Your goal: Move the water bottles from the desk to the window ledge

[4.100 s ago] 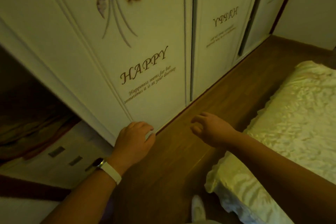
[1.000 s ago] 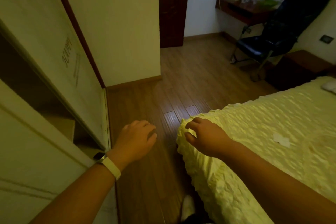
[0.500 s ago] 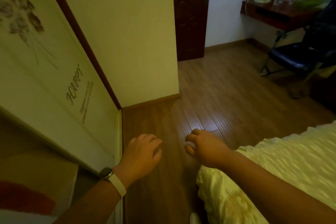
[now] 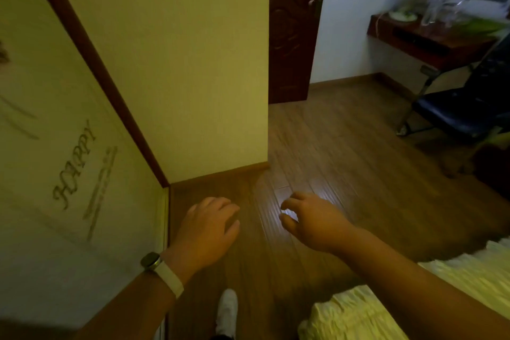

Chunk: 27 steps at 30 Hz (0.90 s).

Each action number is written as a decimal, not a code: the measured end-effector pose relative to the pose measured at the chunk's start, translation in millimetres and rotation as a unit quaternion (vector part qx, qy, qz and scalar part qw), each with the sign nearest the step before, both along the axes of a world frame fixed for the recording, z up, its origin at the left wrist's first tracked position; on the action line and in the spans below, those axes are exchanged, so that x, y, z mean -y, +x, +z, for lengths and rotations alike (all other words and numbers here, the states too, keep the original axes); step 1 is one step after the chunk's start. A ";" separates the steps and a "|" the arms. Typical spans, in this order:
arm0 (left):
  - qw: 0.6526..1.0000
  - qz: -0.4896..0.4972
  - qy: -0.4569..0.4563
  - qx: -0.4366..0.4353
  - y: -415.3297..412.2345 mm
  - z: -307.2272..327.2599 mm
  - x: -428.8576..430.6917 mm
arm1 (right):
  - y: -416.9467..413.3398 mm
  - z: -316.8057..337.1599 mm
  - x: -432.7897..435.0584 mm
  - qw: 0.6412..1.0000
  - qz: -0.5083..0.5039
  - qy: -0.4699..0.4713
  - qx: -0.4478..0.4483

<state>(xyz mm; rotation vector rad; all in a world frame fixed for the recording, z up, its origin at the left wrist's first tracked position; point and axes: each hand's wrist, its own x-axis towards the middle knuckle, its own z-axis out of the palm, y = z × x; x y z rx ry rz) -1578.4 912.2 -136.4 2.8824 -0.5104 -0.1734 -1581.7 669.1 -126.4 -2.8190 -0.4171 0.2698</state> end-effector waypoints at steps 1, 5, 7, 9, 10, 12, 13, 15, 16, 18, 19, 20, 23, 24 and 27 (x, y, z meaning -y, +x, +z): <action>1.000 -0.006 -0.003 -0.002 20.9 -3.1 -3.7 | 16.8 -1.9 -3.9 1.000 -0.005 -0.006 -0.002; 0.999 -0.035 -0.017 0.001 110.9 -8.2 -16.2 | 87.0 -2.3 -19.6 0.999 -0.044 -0.025 -0.012; 0.998 -0.057 -0.020 0.008 156.2 -3.9 -17.9 | 121.6 2.5 -27.1 0.998 -0.062 -0.031 -0.013; 0.996 -0.083 -0.018 0.016 198.1 4.9 -14.4 | 153.3 9.1 -33.8 0.996 -0.073 -0.042 -0.009; 0.995 -0.095 -0.019 0.023 218.5 10.5 -11.7 | 168.8 12.4 -37.0 0.996 -0.081 -0.045 -0.004; 0.992 -0.116 -0.026 0.041 256.8 20.1 -4.7 | 197.0 18.8 -40.6 0.994 -0.102 -0.045 0.006; 0.990 -0.125 -0.028 0.049 273.2 23.2 -0.6 | 208.8 21.7 -40.4 0.993 -0.112 -0.045 0.008; 0.988 -0.143 -0.033 0.050 300.2 25.9 8.1 | 227.8 25.8 -35.2 0.990 -0.131 -0.045 0.006; 0.987 -0.151 -0.035 0.048 313.0 25.3 12.7 | 236.9 26.9 -30.3 0.989 -0.141 -0.044 0.004; 0.985 -0.167 -0.030 0.043 338.3 22.5 24.0 | 257.0 28.1 -17.6 0.986 -0.160 -0.042 0.001; 0.983 -0.175 -0.024 0.042 351.0 20.4 31.4 | 267.2 28.0 -9.9 0.985 -0.170 -0.040 0.001; 0.982 -0.184 -0.015 0.043 363.1 18.2 40.1 | 277.3 27.6 -1.8 0.983 -0.179 -0.038 0.000; 0.980 -0.195 -0.006 0.040 395.1 11.9 72.2 | 306.1 24.3 25.9 0.981 -0.192 -0.030 0.003; 0.980 -0.194 -0.007 0.040 406.3 10.1 85.0 | 316.0 23.1 37.4 0.980 -0.197 -0.027 0.002; 0.979 -0.193 -0.007 0.071 444.2 8.2 131.0 | 347.8 16.2 80.4 0.976 -0.218 -0.024 -0.005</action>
